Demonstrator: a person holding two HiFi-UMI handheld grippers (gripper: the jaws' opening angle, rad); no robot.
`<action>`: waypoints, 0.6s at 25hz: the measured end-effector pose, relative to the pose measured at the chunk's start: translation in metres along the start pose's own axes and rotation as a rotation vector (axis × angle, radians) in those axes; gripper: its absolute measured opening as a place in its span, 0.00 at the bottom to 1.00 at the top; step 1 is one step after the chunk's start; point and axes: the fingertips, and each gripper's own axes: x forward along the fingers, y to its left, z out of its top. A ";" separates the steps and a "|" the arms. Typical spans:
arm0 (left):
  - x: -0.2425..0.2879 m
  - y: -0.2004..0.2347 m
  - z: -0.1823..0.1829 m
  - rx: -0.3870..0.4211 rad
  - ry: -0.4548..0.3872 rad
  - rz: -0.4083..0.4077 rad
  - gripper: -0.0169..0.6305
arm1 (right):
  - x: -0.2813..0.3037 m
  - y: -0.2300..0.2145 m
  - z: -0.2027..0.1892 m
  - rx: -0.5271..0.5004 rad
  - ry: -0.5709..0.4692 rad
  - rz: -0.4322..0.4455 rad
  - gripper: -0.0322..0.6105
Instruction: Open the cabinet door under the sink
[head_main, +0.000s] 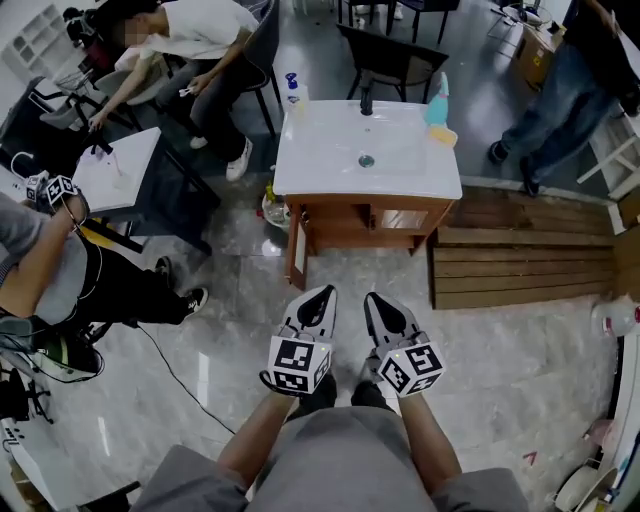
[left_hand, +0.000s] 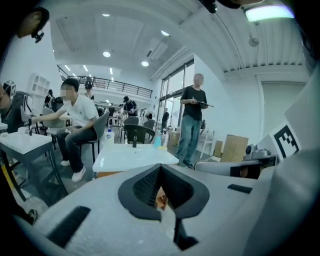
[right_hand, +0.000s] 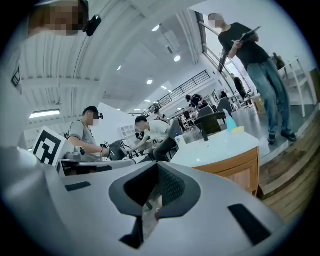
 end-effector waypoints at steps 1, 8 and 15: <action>-0.002 -0.004 0.012 0.019 -0.018 -0.003 0.04 | -0.003 0.002 0.010 -0.008 -0.018 0.000 0.06; -0.010 -0.022 0.063 0.126 -0.123 -0.013 0.04 | -0.010 0.015 0.055 -0.079 -0.096 0.001 0.06; -0.016 -0.026 0.081 0.147 -0.176 -0.006 0.04 | -0.012 0.019 0.073 -0.115 -0.126 0.003 0.06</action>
